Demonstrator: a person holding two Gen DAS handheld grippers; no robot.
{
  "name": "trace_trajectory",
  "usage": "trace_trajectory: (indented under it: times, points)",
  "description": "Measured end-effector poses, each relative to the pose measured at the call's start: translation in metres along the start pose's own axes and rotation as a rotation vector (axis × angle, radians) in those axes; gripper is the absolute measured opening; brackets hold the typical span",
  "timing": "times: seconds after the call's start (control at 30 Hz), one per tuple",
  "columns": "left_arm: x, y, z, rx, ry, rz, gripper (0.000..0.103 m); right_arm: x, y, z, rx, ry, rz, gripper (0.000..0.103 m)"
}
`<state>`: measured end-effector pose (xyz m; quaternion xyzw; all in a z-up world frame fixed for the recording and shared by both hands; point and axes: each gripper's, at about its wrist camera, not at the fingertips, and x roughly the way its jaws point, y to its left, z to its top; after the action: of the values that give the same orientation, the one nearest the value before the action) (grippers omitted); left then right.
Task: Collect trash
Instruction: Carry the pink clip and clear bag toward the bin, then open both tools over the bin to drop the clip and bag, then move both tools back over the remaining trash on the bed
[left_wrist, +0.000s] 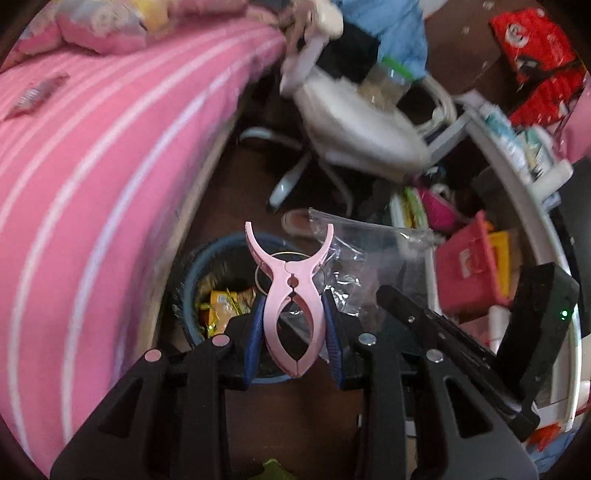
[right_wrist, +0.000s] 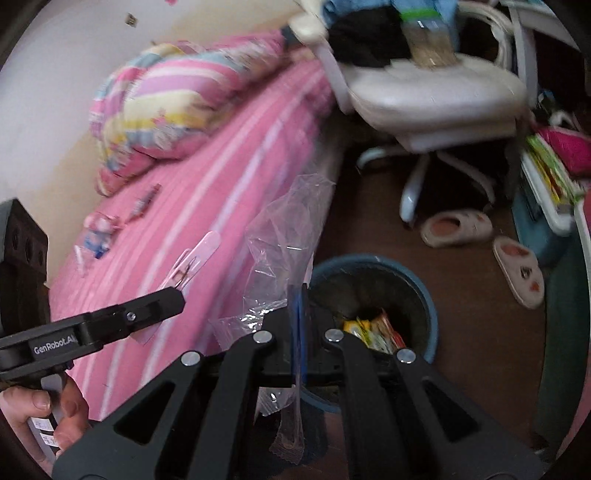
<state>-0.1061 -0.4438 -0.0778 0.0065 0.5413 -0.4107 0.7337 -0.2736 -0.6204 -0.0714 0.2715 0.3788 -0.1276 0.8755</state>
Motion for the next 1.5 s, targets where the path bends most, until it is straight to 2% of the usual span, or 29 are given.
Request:
trace_trajectory:
  times: [0.23, 0.43, 0.5, 0.57, 0.6, 0.63, 0.67, 0.8, 0.93, 1.03, 1.1, 1.13, 1.23, 1.33, 1.43, 1.5]
  points:
    - [0.075, 0.015, 0.001, -0.03, 0.131, -0.003, 0.029, 0.054, -0.033, -0.017, 0.013, 0.115, -0.074, 0.001]
    - [0.116, 0.026, 0.009, -0.003, 0.21, 0.005, 0.029, 0.094, -0.044, -0.022, 0.023, 0.18, -0.109, 0.002]
    - [0.128, 0.033, 0.01, -0.009, 0.239, 0.022, 0.03, 0.105, -0.046, -0.023, 0.016, 0.197, -0.113, 0.005]
    - [0.135, 0.042, 0.011, -0.037, 0.26, 0.02, 0.043, 0.112, -0.046, -0.023, 0.009, 0.214, -0.135, 0.036]
    - [0.138, 0.044, 0.011, -0.044, 0.261, 0.02, 0.06, 0.112, -0.047, -0.023, 0.009, 0.207, -0.144, 0.061]
    - [0.139, 0.047, 0.011, -0.043, 0.255, 0.038, 0.072, 0.108, -0.046, -0.023, 0.006, 0.177, -0.164, 0.071]
    - [0.137, 0.049, 0.012, -0.042, 0.242, 0.055, 0.073, 0.104, -0.045, -0.023, 0.003, 0.155, -0.185, 0.071]
    - [0.128, 0.057, 0.013, -0.083, 0.216, 0.04, 0.079, 0.09, -0.039, -0.025, 0.014, 0.13, -0.197, 0.077]
    - [0.098, 0.065, 0.016, -0.12, 0.133, 0.032, 0.08, 0.066, -0.021, -0.023, -0.001, 0.074, -0.162, 0.082]
    - [0.068, 0.067, 0.018, -0.151, 0.072, 0.02, 0.08, 0.045, 0.008, -0.019, -0.046, 0.026, -0.104, 0.085]
    - [0.04, 0.068, 0.018, -0.16, 0.006, 0.004, 0.082, 0.033, 0.029, -0.015, -0.088, -0.003, -0.068, 0.087]
    - [0.017, 0.07, 0.017, -0.17, -0.055, -0.008, 0.086, 0.026, 0.046, -0.012, -0.12, -0.022, -0.043, 0.087]
    - [-0.031, 0.08, 0.015, -0.208, -0.179, -0.047, 0.088, 0.009, 0.089, -0.004, -0.197, -0.062, 0.016, 0.088]
    - [-0.091, 0.107, 0.009, -0.264, -0.298, -0.101, 0.089, -0.005, 0.136, 0.006, -0.268, -0.109, 0.067, 0.09]
    - [-0.136, 0.137, 0.002, -0.287, -0.373, -0.09, 0.091, -0.011, 0.188, 0.013, -0.317, -0.145, 0.141, 0.092]
    - [-0.16, 0.167, -0.004, -0.314, -0.398, -0.08, 0.091, -0.008, 0.214, 0.018, -0.322, -0.137, 0.187, 0.092]
